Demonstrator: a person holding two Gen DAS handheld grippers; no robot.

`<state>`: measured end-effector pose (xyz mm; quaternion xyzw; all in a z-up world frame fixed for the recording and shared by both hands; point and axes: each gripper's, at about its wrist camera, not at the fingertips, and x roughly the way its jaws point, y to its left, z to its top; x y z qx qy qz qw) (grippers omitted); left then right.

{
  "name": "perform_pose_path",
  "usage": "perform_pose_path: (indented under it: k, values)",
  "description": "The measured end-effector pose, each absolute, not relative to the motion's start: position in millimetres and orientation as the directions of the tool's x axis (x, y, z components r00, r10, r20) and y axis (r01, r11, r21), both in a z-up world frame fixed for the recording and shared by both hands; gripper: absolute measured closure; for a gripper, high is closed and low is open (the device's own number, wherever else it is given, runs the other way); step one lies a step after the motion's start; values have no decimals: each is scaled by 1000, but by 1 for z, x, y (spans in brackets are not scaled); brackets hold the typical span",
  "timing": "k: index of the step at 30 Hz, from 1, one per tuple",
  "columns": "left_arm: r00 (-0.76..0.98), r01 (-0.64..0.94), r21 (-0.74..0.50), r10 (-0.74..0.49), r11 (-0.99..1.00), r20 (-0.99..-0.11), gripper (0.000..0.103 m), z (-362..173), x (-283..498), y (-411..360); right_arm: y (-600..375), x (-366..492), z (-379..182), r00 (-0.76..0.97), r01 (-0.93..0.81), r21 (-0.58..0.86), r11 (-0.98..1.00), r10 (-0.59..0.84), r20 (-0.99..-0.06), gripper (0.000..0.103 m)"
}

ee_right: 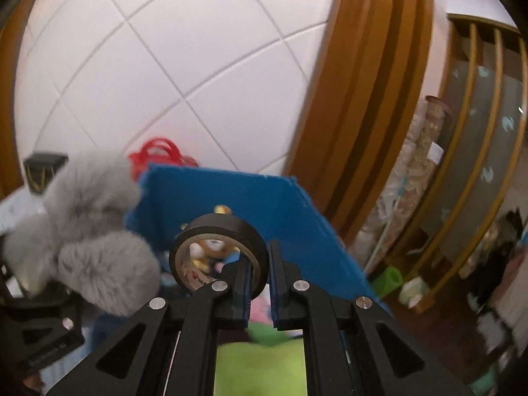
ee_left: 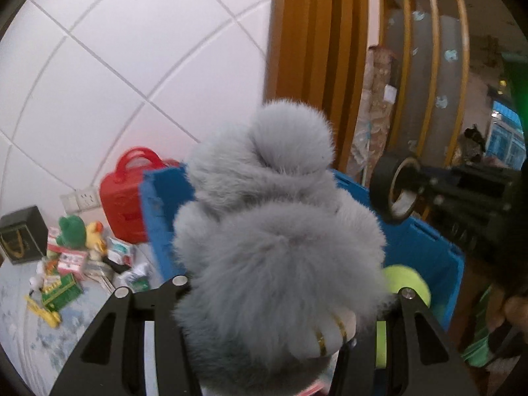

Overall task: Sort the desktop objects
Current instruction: 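Lift the grey plush and tape roll with both tools and carry them over the crate, then open both tools to drop the plush and tape roll into the crate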

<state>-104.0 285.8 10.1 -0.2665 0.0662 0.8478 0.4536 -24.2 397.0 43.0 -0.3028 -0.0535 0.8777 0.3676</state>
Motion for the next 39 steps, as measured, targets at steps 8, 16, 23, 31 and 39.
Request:
perform_pose_path:
  k: [8, 16, 23, 31, 39]
  values:
    - [-420, -746, -92, 573, -659, -704, 54, -16, -96, 361, 490, -28, 0, -526, -493, -272, -827, 532, -664, 94]
    - [-361, -729, -62, 460, -681, -811, 42, -49, -87, 389, 523, -29, -58, -402, -408, -241, -880, 411, -818, 89]
    - [-386, -711, -19, 413, -703, -825, 20, -52, -79, 392, 530, -14, -54, -411, -432, -224, -874, 412, -813, 19]
    - [-392, -704, -27, 420, -710, -818, 19, -50, -78, 386, 526, 0, -40, -425, -435, -244, -867, 437, -793, 2]
    - [-413, -702, -25, 436, -711, -800, 19, -42, -71, 377, 515, 10, -32, -430, -436, -264, -860, 457, -778, 1]
